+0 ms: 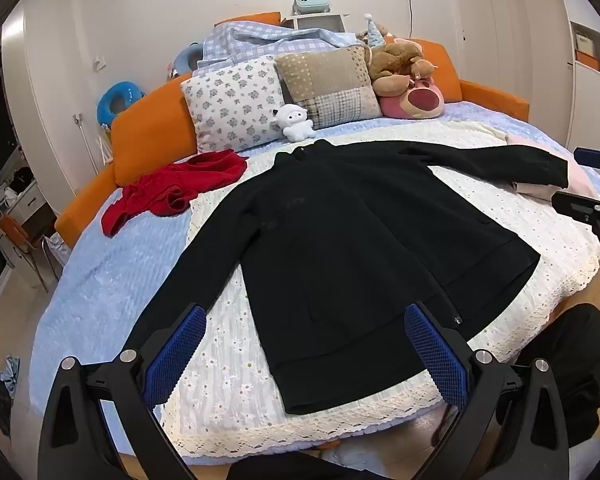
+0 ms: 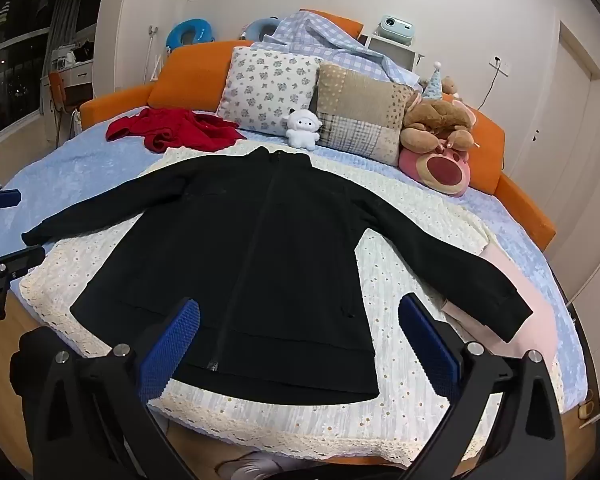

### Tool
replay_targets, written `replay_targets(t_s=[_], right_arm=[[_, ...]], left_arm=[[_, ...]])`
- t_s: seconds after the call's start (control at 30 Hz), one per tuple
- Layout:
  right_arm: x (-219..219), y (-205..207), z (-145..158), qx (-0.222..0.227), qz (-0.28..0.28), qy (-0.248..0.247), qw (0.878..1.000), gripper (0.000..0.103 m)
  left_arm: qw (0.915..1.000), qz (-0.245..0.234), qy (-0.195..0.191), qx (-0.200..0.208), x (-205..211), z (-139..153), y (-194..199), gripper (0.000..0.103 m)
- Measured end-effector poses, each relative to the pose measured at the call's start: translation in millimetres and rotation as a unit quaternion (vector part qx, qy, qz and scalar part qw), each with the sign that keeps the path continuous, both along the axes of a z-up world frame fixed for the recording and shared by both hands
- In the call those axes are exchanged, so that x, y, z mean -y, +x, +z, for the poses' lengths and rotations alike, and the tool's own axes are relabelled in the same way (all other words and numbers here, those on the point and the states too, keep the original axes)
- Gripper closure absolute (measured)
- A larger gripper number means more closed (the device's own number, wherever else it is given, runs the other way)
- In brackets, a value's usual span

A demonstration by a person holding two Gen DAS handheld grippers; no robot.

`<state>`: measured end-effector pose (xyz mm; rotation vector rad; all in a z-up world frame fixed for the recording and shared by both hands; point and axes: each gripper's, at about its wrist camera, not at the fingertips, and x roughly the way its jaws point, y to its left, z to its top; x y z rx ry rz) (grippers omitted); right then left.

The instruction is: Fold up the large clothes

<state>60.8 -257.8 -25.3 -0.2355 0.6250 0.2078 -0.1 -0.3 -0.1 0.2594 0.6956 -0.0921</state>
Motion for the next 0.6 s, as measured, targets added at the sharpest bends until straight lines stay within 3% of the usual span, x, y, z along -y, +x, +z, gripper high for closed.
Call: replay_targets(t_s=[0.6], right_arm=[[-0.1, 5.1, -2.9, -0.008, 0.003, 0.001, 1.0, 0.005]], left_arm=[[0.9999, 0.001, -0.011, -0.005, 1.0, -5.4, 0.9, 0.002]])
